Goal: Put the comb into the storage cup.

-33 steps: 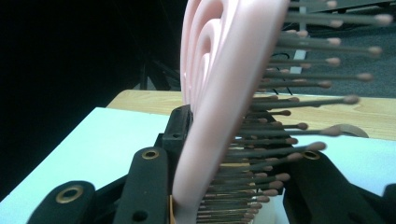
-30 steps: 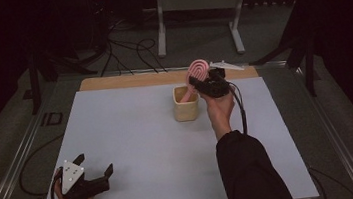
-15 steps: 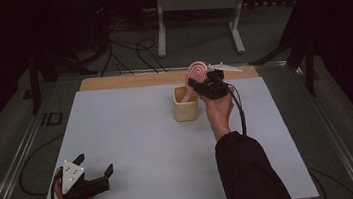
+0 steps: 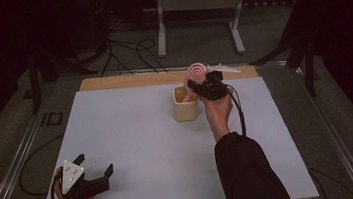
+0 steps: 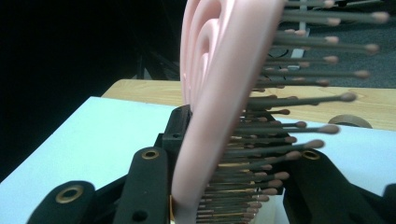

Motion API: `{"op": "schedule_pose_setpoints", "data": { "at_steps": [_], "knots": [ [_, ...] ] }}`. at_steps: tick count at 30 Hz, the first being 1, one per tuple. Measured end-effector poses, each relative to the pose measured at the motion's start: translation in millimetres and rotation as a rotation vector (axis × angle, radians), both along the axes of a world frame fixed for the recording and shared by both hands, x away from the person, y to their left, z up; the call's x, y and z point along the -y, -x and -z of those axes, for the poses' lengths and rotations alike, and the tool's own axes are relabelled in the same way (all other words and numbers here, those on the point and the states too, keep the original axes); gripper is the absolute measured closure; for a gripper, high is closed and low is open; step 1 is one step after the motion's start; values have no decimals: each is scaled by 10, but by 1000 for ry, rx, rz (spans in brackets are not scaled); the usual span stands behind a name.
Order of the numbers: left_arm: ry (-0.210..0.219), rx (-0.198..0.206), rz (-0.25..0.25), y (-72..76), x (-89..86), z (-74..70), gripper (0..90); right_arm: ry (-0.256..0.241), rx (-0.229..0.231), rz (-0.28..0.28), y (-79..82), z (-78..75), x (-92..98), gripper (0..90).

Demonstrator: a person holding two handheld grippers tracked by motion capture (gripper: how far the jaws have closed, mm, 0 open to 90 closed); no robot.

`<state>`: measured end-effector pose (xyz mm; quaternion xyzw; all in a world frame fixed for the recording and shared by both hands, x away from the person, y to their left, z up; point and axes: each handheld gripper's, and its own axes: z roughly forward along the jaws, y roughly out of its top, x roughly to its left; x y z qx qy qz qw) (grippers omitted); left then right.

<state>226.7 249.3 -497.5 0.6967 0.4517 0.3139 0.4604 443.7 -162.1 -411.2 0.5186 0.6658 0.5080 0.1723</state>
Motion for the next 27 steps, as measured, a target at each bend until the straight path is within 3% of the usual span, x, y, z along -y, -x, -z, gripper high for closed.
{"op": "schedule_pose_setpoints", "data": {
  "at_steps": [27],
  "knots": [
    [-1, 0, -1, 0, 4, 3, 6, 22, -9, -9, -3, 81, -69, 630]
  ]
}}
